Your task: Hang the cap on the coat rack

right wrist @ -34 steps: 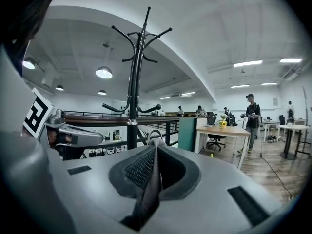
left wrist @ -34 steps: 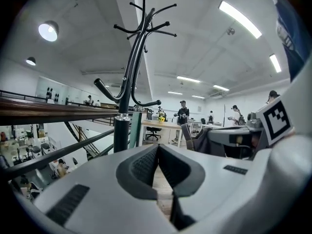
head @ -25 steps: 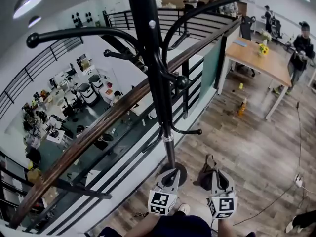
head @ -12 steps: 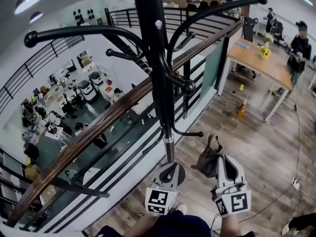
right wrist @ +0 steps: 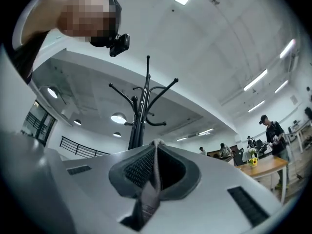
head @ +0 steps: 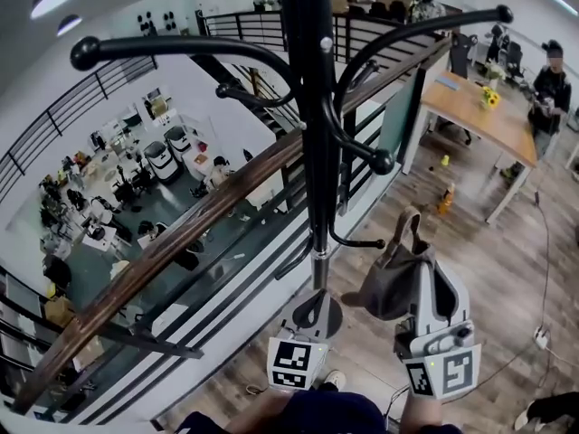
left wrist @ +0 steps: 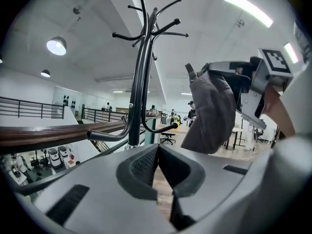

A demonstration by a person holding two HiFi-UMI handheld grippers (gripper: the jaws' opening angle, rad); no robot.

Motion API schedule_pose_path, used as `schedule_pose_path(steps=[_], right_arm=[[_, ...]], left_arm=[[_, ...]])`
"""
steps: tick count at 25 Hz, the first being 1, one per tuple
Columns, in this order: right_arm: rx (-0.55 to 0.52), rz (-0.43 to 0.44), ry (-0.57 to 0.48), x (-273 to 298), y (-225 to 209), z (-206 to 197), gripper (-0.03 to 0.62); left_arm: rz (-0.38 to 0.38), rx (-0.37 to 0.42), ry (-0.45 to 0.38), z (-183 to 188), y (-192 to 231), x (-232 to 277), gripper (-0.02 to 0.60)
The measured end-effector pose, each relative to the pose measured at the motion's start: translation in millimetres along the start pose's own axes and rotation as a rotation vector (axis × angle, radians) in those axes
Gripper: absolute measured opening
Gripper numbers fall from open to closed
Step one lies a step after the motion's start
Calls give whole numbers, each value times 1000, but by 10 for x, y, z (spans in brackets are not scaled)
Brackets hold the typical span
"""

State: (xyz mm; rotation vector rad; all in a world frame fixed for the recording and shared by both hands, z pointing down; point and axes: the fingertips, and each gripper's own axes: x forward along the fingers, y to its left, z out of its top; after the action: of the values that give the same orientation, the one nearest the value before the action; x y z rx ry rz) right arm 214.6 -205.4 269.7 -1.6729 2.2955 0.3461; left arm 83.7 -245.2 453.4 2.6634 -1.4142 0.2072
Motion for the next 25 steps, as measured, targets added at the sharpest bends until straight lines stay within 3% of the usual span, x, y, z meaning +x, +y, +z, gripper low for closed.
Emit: schedule_pose_path(steps=[6,12,25], right_arm=[[-34,22,-111,54,82,409,25],[-65,81,-224,157,228,817,25],[-72,148,-384,261,485,1287,25]], left_arm=[[13,-27,-66,297,46,-77,5],[28,-24,-74,501,186,-117,5],[36,8,-187,1006,249,-194,5]])
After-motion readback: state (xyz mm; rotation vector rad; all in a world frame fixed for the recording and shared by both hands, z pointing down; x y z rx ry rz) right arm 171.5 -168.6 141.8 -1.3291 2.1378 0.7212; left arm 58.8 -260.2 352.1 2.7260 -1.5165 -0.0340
